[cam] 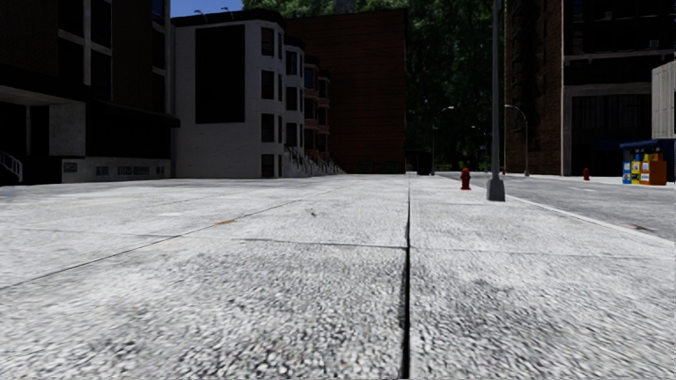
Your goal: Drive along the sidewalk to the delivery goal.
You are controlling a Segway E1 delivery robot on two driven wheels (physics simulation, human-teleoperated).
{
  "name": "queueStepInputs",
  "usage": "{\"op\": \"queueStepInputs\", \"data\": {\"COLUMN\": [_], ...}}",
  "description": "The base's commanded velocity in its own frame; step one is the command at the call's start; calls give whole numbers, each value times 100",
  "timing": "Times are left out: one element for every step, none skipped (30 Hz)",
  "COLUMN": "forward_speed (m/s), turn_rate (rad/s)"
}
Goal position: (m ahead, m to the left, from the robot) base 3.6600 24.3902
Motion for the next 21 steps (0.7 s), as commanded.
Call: {"op": "queueStepInputs", "data": {"forward_speed": [126, 126, 126, 126, 126, 126, 126, 126, 126, 126, 126, 128, 131, 134, 134, 135, 135, 135, 136, 137, 137], "turn_rate": [83, 83, 83, 83, 83, 83, 83, 83, 83, 83, 83, 83, 83, 83, 83, 83, 83, 83, 83, 83, 83]}}
